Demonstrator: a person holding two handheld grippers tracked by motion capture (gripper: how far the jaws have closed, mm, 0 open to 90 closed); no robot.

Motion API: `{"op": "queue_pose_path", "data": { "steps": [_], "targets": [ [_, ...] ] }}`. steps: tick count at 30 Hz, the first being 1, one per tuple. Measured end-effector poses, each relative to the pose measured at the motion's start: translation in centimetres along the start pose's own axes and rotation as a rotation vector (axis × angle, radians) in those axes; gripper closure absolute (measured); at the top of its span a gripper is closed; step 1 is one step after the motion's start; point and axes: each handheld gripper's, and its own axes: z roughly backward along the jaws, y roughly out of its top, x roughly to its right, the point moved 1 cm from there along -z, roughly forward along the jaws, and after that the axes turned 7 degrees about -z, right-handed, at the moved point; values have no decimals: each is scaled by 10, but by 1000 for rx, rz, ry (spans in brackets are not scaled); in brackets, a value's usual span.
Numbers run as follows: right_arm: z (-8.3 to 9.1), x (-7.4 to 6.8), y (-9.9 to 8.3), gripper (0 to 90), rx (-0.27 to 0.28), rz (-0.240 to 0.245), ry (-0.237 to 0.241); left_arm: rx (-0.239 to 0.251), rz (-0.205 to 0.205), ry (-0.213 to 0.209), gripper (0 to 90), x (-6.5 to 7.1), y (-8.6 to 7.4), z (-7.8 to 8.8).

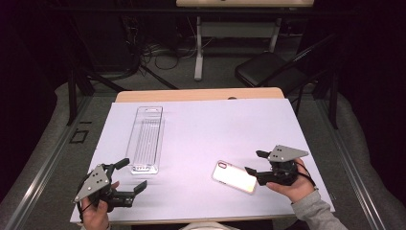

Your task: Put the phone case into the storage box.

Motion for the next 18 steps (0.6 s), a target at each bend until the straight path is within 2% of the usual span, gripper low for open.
{"op": "queue_pose_path", "data": {
  "steps": [3, 4, 5, 13, 18],
  "targets": [
    [-3, 3, 4, 322, -53, 3, 12, 0, 2, 0, 54, 0, 0, -1],
    [-3, 3, 4, 322, -53, 3, 12, 0, 2, 0, 53, 0, 0, -1],
    [-6, 5, 7, 327, -80, 0, 22, -3, -1, -2, 54, 0, -1, -1],
    [-13, 6, 14, 328, -167, 33, 43, -4, 0, -9, 54, 0, -1, -1],
    [-17, 5, 16, 332, -218, 31, 43, -5, 3, -3, 54, 0, -1, -1]
  ]
}}
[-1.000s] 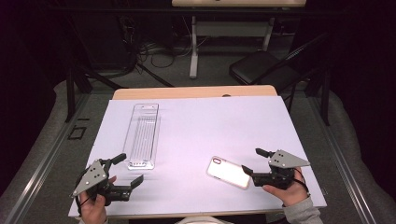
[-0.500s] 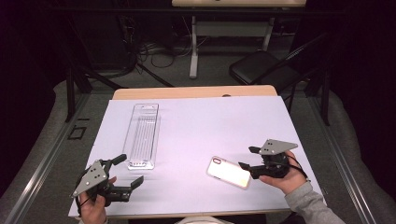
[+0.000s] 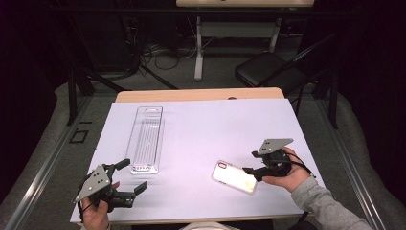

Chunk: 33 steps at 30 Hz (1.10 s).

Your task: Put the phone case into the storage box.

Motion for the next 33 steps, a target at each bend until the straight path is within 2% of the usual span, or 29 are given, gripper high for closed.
{"op": "queue_pose_path", "data": {
  "steps": [5, 9, 12, 14, 16, 18, 20, 24, 26, 30, 32, 33],
  "targets": [
    [-5, -1, 4, 334, -71, 61, 10, 3, 2, -9, 54, 0, 0, 0],
    [-6, -3, 8, 346, -105, 105, 20, -4, 1, -9, 53, 0, 0, 0],
    [-7, -3, 12, 349, -139, 143, -5, -5, 1, -11, 54, 0, 0, 0],
    [-8, -3, 14, 350, -146, 149, 0, -6, 1, -11, 54, 0, 0, 0],
    [-9, -2, 15, 350, -164, 134, -1, -7, 2, -13, 54, 0, -1, -1],
    [-10, -1, 16, 350, -162, 140, -7, -9, 2, -16, 53, 0, -1, -1],
    [-12, 3, 17, 353, -174, 114, -3, -7, 6, -18, 53, 0, -1, -1],
    [-14, 7, 20, 369, -183, 101, 6, -10, 5, -20, 53, 0, -1, -1],
    [-14, 9, 22, 394, -183, 90, 10, -9, 6, -24, 54, 0, -1, -2],
    [-16, 10, 27, 389, -179, 72, 8, -9, 7, -27, 54, 1, -1, -2],
    [-17, 11, 28, 389, -177, 78, 11, -7, 8, -26, 54, 1, -1, -2],
    [-19, 11, 31, 386, -180, 62, 16, -7, 9, -27, 54, 1, -1, -2]
  ]
}}
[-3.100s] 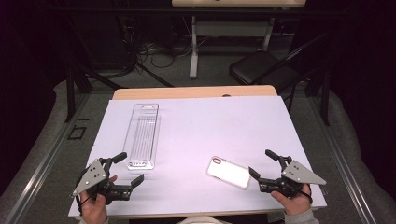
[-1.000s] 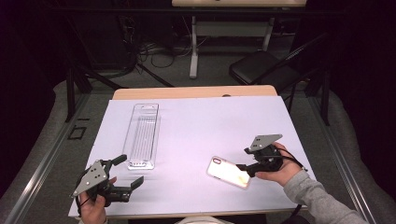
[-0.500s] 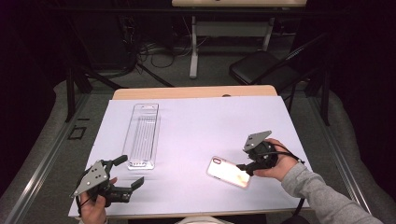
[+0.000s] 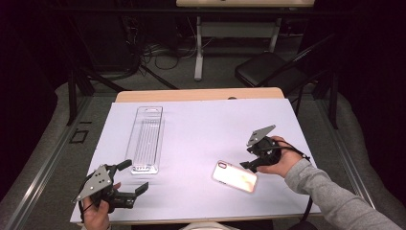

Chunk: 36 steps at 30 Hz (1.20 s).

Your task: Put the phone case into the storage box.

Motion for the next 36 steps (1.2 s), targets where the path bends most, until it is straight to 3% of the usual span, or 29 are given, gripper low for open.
{"op": "queue_pose_path", "data": {
  "steps": [7, 11, 13, 18, 25, 28, 36],
  "targets": [
    [-4, 2, 7, 381, -21, 19, 16, -3, 3, 2, 53, 0, 0, 0],
    [-8, 4, 8, 386, -70, 3, 55, -5, 3, 0, 53, 0, 0, 0],
    [-12, 5, 7, 389, -120, -4, 68, -5, 2, -8, 54, 0, 0, 0],
    [-19, 7, 6, 394, -189, -4, 63, -8, 5, -5, 54, 0, 0, 0],
    [-28, 8, 5, 398, -235, -3, 72, -15, 3, -7, 54, -1, -1, -1],
    [-34, 8, 4, 442, -275, 19, 68, -17, 2, -9, 54, 0, -1, -1],
    [-43, 9, 3, 492, -304, 23, 54, -17, 4, -9, 54, -1, -1, -1]
  ]
}}
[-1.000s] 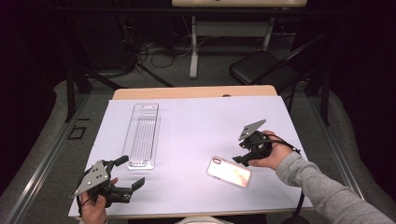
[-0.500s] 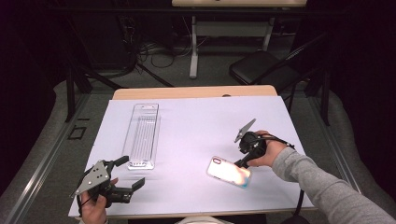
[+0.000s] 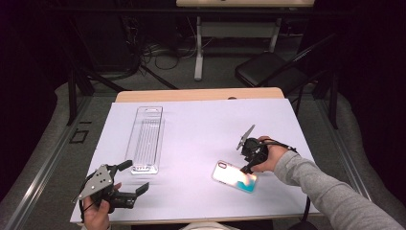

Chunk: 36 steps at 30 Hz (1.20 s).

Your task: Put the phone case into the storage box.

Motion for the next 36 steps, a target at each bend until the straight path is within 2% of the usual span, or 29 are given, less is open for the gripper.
{"op": "queue_pose_path", "data": {
  "steps": [18, 27, 36],
  "targets": [
    [-17, 1, 5, 655, -74, 5, -33, -5, 2, 2, 54, 0, -1, 0],
    [-23, 2, 6, 710, -99, 9, -51, -10, 2, 1, 54, 0, -1, -1],
    [-27, 2, 7, 749, -118, 10, -45, -8, 5, -5, 53, 0, -2, -1]
  ]
}}
